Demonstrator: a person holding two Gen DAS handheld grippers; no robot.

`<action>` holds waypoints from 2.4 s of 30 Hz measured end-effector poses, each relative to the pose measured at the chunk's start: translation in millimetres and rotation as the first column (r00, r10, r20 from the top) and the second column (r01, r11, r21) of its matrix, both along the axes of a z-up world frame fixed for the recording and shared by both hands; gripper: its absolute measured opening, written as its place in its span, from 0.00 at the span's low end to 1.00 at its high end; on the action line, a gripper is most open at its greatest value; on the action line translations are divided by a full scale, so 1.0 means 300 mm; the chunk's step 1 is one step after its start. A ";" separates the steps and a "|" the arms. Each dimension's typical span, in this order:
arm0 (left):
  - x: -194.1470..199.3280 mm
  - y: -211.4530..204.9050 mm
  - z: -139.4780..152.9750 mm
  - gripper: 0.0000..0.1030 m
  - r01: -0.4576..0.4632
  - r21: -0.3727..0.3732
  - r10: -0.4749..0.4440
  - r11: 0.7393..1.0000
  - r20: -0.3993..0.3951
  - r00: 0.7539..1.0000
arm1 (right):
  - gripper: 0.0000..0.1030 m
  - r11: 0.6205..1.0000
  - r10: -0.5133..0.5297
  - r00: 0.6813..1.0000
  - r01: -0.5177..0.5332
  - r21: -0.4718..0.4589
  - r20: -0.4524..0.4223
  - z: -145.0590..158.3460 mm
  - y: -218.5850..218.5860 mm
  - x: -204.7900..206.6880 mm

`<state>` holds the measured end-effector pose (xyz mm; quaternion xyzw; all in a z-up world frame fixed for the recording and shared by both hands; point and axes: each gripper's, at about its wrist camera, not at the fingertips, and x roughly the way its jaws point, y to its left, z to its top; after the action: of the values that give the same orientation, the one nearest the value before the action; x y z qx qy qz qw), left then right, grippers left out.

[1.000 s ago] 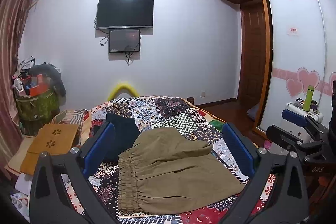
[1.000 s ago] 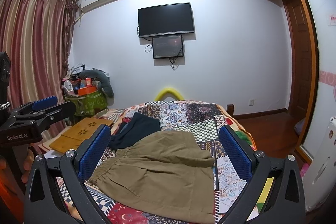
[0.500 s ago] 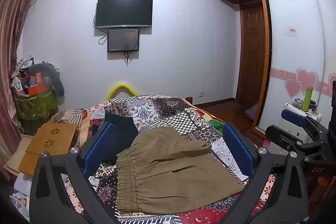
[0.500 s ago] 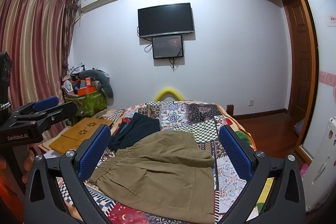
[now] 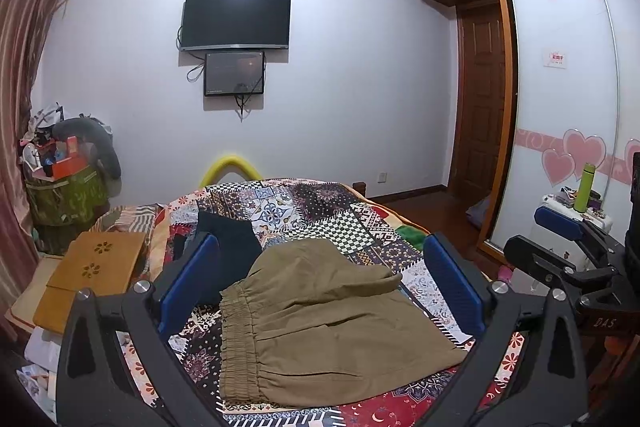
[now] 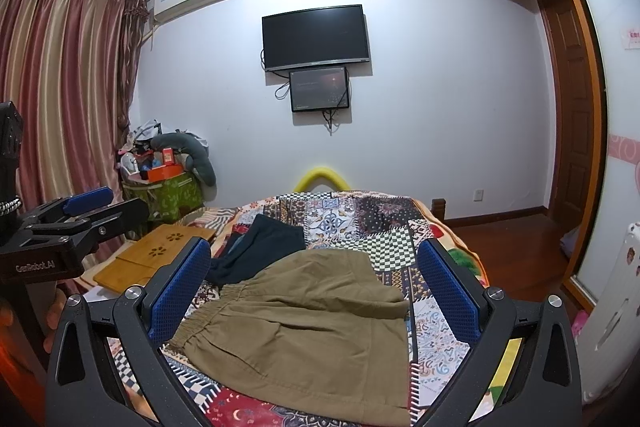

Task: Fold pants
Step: 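Lower the right tool onto the khaki pants leg and close it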

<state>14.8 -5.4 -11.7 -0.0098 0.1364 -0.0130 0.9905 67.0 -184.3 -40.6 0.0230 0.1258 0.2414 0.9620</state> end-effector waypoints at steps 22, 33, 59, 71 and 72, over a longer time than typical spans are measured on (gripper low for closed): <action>0.068 0.014 -0.034 1.00 -0.017 0.006 0.018 1.000 -0.032 0.999 | 1.00 1.000 -0.008 0.999 0.007 -0.007 -0.046 -0.035 0.003 0.050; 0.303 0.129 -0.160 1.00 -0.071 -0.033 0.063 0.997 -0.190 0.980 | 1.00 0.998 -0.030 0.984 0.020 -0.061 -0.173 -0.159 -0.005 0.234; 0.773 0.453 -0.678 0.80 -0.141 0.045 0.136 0.989 -0.647 0.750 | 0.60 0.972 -0.008 0.754 -0.149 -0.183 -0.657 -0.655 -0.042 0.770; 0.817 0.479 -0.815 0.80 -0.129 -0.061 0.044 0.990 -0.731 0.681 | 0.35 0.955 0.005 0.705 -0.213 -0.206 -0.709 -0.764 -0.008 0.831; 0.818 0.478 -0.820 0.80 -0.128 -0.067 0.038 0.989 -0.732 0.681 | 0.35 0.954 0.006 0.706 -0.215 -0.206 -0.708 -0.767 -0.010 0.832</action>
<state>260.2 138.0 -257.7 -0.0764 0.5168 0.0294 0.8522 316.6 -187.2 -270.6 -0.0282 0.5138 0.2527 0.8194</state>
